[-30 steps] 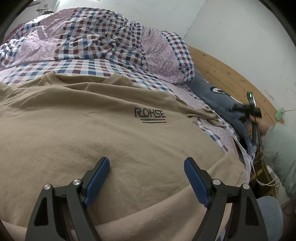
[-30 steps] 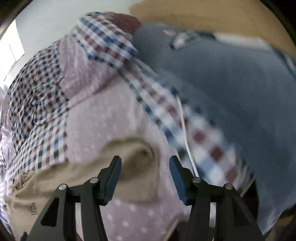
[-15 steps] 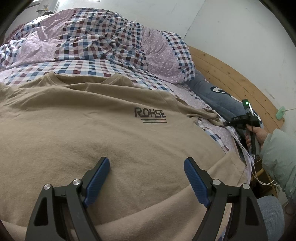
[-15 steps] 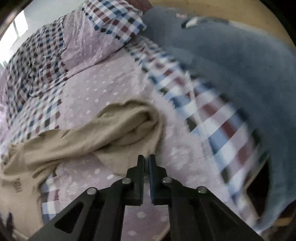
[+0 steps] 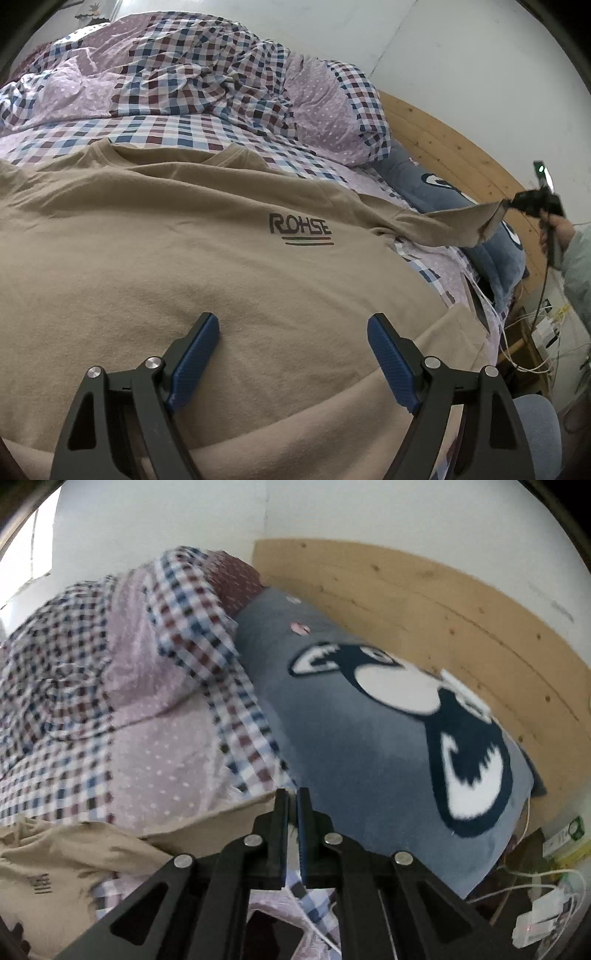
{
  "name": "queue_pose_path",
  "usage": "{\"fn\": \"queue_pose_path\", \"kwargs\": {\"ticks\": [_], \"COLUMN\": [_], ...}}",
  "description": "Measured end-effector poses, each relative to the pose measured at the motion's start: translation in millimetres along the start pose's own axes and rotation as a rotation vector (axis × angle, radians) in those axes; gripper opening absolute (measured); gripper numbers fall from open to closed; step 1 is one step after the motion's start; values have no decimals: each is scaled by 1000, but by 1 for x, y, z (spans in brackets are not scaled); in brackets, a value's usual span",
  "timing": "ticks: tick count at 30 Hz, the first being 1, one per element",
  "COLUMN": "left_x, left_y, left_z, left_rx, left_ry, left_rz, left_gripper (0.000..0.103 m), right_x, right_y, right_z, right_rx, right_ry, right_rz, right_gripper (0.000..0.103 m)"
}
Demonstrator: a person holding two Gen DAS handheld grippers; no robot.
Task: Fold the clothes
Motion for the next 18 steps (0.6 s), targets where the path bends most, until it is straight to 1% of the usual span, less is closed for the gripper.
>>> {"fn": "queue_pose_path", "kwargs": {"ticks": [1,3,4,6,10,14,16,18], "left_x": [0,0,0,-1,-2,-4,-5,-8], "left_y": [0,0,-1,-1,-3,-5,-6,-7], "left_z": [0,0,0,1,2,3,3,2], "left_rx": [0,-2,-3,-9,-24,-42,-50,-64], "left_ry": [0,1,2,6,21,35,40,56], "left_rz": [1,3,4,8,15,19,17,13], "left_gripper": [86,86,86,86,86,86,86,86], "right_x": [-9,-39,-47,-78,-124,-166,-186,-199], "right_y": [-3,-10,-14,-21,-27,-5,15,33], "right_z": [8,36,49,78,121,163,186,201], "right_rx": [-12,-63,-82,-136,-215,-308,-341,-346], "right_ry": [-14,-48,-63,-81,-104,-148,-205,-275], "right_rz": [-9,-44,-56,-94,-138,-157,-152,-134], "right_gripper": [2,2,2,2,2,2,3,3]}}
Point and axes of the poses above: each gripper's, at about its wrist camera, not at the fingertips, and x roughly the way its jaws point, z to its left, y to its underside, the point moved 8 cm from there along x, roughly the way its jaws point, and after that the axes turned 9 degrees about z, right-handed, at the moved point
